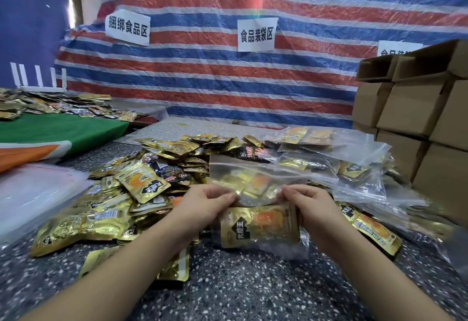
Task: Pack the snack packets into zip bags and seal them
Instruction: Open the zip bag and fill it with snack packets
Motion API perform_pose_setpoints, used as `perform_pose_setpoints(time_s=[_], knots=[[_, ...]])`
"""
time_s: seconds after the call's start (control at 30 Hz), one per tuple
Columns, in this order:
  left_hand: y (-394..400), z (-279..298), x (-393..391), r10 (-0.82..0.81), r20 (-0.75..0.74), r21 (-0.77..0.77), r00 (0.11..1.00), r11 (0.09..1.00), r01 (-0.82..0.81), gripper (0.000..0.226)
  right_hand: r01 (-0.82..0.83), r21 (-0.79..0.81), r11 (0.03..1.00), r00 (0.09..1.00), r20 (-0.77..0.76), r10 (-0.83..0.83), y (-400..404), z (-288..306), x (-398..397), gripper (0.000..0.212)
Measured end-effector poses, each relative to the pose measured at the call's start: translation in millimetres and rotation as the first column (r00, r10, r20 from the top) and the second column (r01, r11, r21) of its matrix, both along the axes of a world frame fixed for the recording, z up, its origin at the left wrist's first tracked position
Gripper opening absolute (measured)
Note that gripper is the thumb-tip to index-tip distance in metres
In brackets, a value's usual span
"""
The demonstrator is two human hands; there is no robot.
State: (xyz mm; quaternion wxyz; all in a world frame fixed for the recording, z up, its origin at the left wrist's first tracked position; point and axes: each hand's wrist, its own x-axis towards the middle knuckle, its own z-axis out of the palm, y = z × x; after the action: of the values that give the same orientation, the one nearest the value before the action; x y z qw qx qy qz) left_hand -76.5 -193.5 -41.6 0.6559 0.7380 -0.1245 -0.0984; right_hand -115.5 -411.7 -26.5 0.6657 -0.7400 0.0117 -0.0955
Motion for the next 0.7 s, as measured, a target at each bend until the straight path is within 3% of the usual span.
perform_pose_setpoints(time_s=[0.13, 0.23, 0.53, 0.7], knots=[[-1.2, 16.7, -8.4, 0.091, 0.148, -0.242, 0.985, 0.969, -0.053, 0.016, -0.005, 0.001, 1.0, 0.977, 0.213, 0.004, 0.1, 16.9, -5.7, 0.022], [-0.7, 26.8, -17.8, 0.116, 0.249, -0.342, 0.961, 0.939, -0.024, 0.019, -0.049, -0.022, 0.999, 0.945, 0.324, 0.053, -0.7, 25.4, -12.6, 0.023], [0.2, 36.6, -27.6, 0.074, 0.284, -0.431, 0.956, 0.9, 0.058, 0.025, -0.162, 0.043, 0.986, 0.917, 0.375, 0.135, 4.4, 37.0, -24.5, 0.025], [0.4, 34.1, -29.0, 0.054, 0.299, -0.387, 0.953, 0.919, 0.07, 0.025, -0.065, -0.023, 0.998, 0.907, 0.416, 0.069, 5.1, 34.5, -22.7, 0.027]])
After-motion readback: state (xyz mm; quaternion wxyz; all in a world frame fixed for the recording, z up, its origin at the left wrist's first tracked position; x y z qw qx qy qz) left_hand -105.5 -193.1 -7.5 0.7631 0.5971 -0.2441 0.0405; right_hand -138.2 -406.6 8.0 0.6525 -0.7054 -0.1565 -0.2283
